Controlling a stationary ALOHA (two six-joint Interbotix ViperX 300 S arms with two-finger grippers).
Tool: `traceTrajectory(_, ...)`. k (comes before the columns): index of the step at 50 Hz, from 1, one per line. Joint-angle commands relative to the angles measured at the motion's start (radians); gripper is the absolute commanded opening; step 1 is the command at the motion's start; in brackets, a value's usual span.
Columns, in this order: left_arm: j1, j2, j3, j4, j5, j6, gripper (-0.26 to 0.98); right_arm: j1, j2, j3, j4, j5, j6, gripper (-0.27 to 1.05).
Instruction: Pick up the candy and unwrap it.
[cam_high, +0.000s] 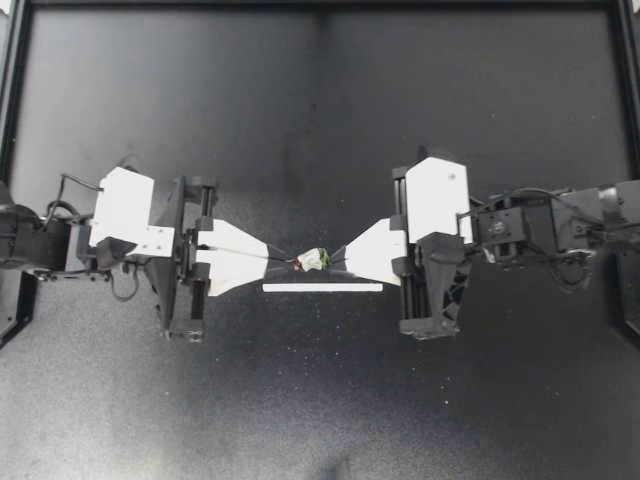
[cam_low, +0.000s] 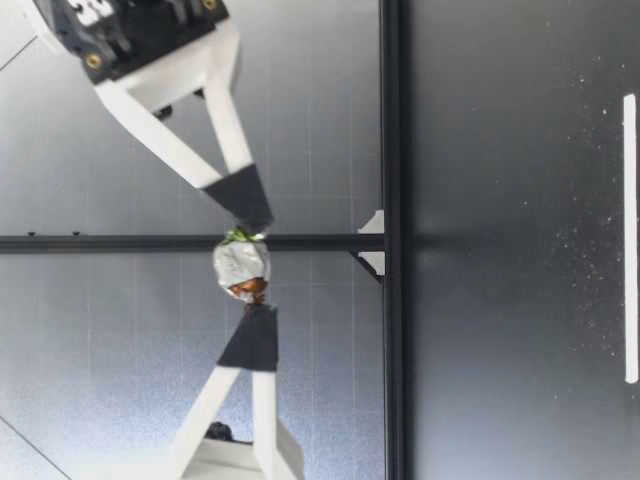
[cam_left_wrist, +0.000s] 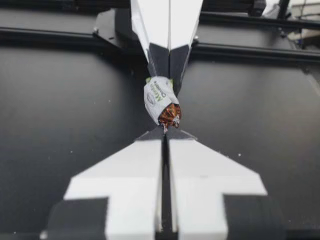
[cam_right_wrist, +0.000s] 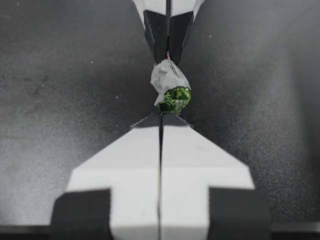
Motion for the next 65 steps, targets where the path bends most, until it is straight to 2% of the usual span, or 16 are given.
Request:
traceTrajectory(1, 0.003, -0.014, -0.021, -0.003, -0.023, -0.002, -0.20, -0.008, -0.014, -0.026, -0.002, -0.009, -0.002, -0.23)
traceTrajectory(18, 0.003, -0.080, 0.058, -0.020, -0.025, -0.005, -0.20, -0.009, -0.089, 0.052, -0.002, -0.005, 0.008, -0.23)
traceTrajectory(65, 0.003, -0.066, 0.063, -0.034, -0.018, -0.032, -0.20, -0.028, -0.107, 0.069, -0.003, -0.017, -0.008, -0.23)
